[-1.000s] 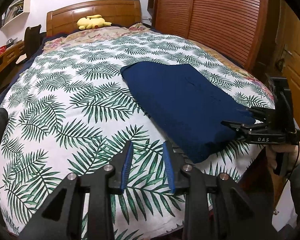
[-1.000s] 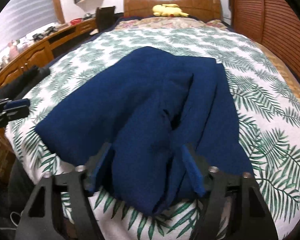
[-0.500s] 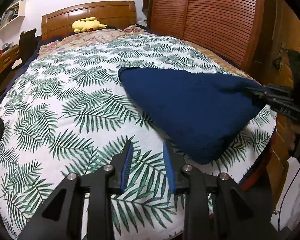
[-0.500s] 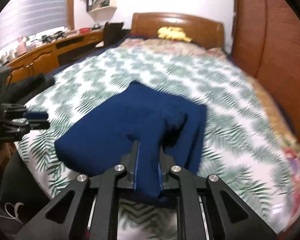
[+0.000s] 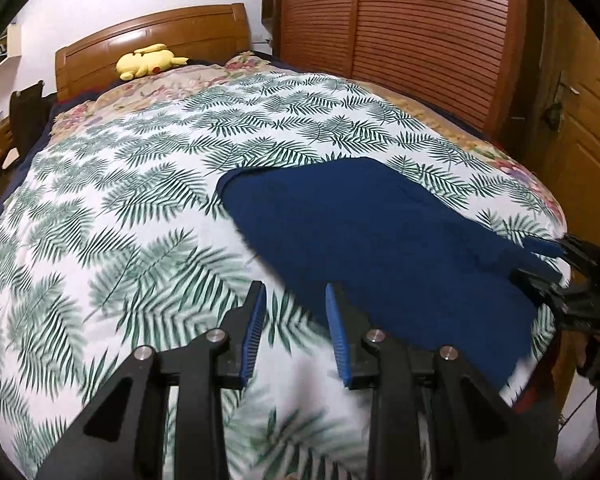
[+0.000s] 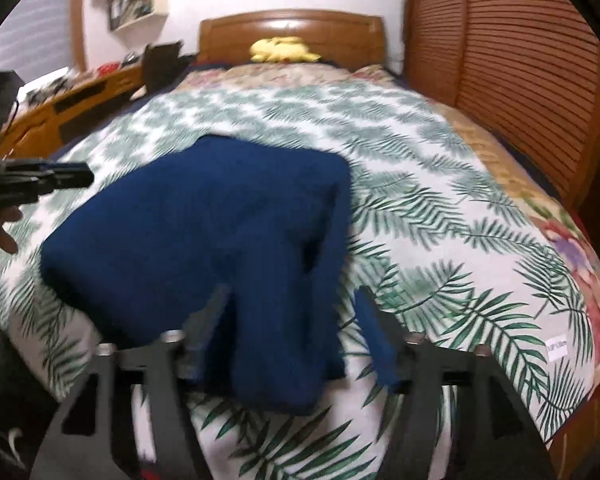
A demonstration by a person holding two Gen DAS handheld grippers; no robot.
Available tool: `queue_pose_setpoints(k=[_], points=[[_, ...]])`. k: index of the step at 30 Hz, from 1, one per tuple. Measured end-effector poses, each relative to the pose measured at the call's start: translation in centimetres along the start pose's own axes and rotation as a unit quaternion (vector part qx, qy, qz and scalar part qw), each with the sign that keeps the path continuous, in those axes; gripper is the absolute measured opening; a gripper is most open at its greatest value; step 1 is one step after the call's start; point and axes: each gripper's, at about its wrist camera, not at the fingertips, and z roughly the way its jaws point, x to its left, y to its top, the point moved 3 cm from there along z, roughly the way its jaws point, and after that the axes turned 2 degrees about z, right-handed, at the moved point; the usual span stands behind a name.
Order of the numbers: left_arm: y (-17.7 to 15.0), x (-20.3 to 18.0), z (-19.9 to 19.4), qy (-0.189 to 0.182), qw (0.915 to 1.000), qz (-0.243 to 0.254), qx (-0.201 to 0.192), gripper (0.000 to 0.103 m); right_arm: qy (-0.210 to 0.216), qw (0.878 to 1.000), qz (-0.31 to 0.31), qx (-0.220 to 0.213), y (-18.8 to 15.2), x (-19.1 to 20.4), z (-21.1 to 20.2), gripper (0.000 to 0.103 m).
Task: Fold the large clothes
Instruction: 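Lift the folded blazer off the duvet with the right tool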
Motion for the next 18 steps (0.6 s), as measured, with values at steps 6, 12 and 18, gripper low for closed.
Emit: queue_pose_setpoints(k=[6, 12, 18], points=[[3.2, 0.9, 4.3, -0.004, 0.9999, -0.001, 0.013, 0.029, 0.022, 0.999, 0.026, 0.037, -0.6, -1.0, 2.5, 0.082], [5.8, 3.0, 9.6, 0.014, 0.999, -0.005, 0.043, 0.03, 0.05, 0.996, 0.046, 0.062, -2.0, -0.8, 4.2, 0.083], [5.9, 4.8, 14.3, 0.044, 0.9962, -0.005, 0.075, 0.034, 0.064, 0.994, 0.053, 0.066, -2.4, -0.9, 4.3, 0.083]])
